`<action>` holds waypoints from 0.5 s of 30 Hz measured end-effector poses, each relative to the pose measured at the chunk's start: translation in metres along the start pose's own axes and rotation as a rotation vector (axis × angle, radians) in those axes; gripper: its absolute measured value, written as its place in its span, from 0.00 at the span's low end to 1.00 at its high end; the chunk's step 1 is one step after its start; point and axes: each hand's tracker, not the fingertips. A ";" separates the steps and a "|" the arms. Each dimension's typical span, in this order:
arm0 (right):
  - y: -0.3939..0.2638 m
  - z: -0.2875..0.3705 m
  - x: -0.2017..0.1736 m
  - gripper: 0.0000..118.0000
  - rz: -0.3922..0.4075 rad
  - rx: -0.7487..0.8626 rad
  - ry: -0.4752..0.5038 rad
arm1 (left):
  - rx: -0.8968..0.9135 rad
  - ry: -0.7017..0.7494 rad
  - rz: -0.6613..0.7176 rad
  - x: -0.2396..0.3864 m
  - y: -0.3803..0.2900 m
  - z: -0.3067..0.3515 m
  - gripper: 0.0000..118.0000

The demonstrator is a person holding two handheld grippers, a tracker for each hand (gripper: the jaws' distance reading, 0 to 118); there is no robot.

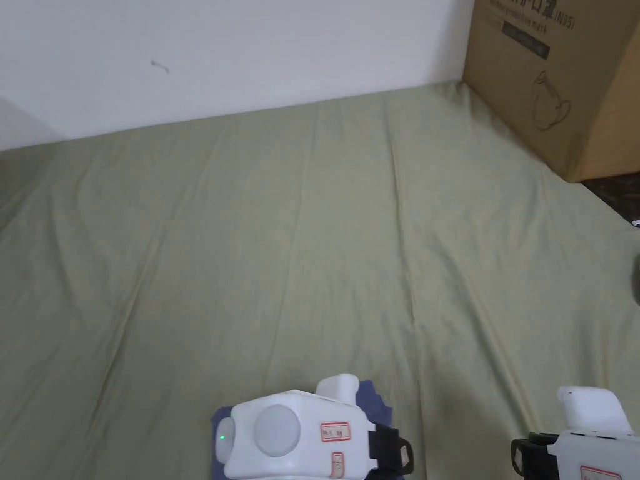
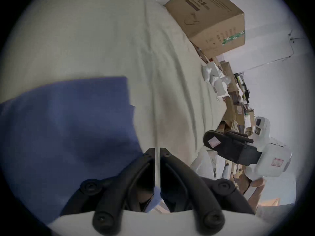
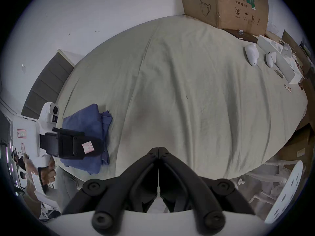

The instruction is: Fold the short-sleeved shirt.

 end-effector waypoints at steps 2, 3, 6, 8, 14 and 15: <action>-0.001 -0.001 -0.001 0.00 0.001 -0.003 0.000 | -0.042 0.014 -0.037 0.008 -0.004 -0.013 0.04; -0.001 -0.001 -0.002 0.00 -0.001 -0.003 0.000 | -0.059 0.041 -0.072 0.008 -0.008 -0.019 0.04; 0.001 0.003 -0.007 0.00 -0.033 0.024 0.019 | -0.048 0.040 -0.039 0.005 -0.014 -0.014 0.04; 0.004 0.006 -0.010 0.00 -0.028 0.033 0.044 | -0.003 -0.020 -0.002 0.003 -0.013 0.008 0.04; 0.036 0.034 -0.067 0.00 0.129 0.136 0.126 | 0.217 -0.039 -0.012 -0.022 -0.021 0.117 0.04; 0.039 0.036 -0.077 0.00 0.153 0.149 0.156 | 0.252 -0.047 0.001 -0.033 -0.027 0.136 0.04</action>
